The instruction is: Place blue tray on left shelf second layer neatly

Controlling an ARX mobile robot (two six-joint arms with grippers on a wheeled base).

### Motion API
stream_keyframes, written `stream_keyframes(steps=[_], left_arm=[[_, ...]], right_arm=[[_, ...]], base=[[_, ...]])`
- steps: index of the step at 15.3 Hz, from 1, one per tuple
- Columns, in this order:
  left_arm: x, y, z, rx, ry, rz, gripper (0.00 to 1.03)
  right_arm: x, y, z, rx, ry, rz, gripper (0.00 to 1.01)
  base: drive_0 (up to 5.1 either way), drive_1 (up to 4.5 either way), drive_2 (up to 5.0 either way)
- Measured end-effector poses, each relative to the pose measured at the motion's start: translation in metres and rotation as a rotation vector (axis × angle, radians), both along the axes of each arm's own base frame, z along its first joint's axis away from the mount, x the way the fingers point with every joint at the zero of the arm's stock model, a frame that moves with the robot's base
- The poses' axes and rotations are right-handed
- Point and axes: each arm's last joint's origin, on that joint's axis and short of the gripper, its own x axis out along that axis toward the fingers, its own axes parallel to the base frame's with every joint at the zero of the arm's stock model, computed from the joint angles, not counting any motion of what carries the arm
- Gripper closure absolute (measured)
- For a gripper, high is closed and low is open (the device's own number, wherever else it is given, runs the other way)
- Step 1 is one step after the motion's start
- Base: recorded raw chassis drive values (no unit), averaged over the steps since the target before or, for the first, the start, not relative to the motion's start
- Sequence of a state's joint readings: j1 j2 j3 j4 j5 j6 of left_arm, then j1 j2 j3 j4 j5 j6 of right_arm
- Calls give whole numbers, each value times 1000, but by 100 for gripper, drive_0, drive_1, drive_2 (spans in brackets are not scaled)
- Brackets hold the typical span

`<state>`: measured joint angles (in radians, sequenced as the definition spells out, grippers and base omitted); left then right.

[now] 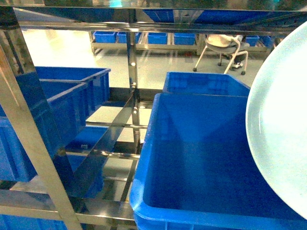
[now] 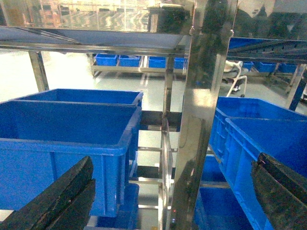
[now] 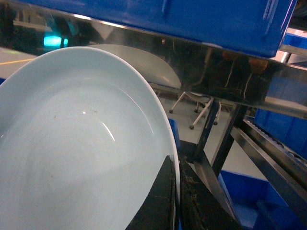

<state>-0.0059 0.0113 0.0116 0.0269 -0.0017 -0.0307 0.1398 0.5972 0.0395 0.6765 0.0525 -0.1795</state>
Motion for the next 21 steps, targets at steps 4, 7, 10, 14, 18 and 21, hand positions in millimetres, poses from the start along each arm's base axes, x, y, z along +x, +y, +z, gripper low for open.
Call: stream_keyframes(steps=[4, 7, 10, 14, 18, 21], left_arm=[[0, 0, 0, 0, 0, 0, 5], [0, 0, 0, 0, 0, 0, 5], [0, 0, 0, 0, 0, 0, 5], [0, 0, 0, 0, 0, 0, 5], [0, 0, 0, 0, 0, 0, 5], [0, 0, 0, 0, 0, 0, 5]], right_arm=[[15, 3, -17, -20, 31, -7, 99], [23, 2, -25, -22, 55, -17, 99], [35, -4, -34, -8, 65, -48, 99], [65, -5, -56, -29, 214, -50, 99], [87, -1, -60, -54, 229, -30, 99], [98, -9, -55, -39, 207, -53, 99]], base=[[0, 0, 0], [0, 0, 0], [0, 0, 0], [0, 0, 0], [0, 0, 0], [0, 0, 0]])
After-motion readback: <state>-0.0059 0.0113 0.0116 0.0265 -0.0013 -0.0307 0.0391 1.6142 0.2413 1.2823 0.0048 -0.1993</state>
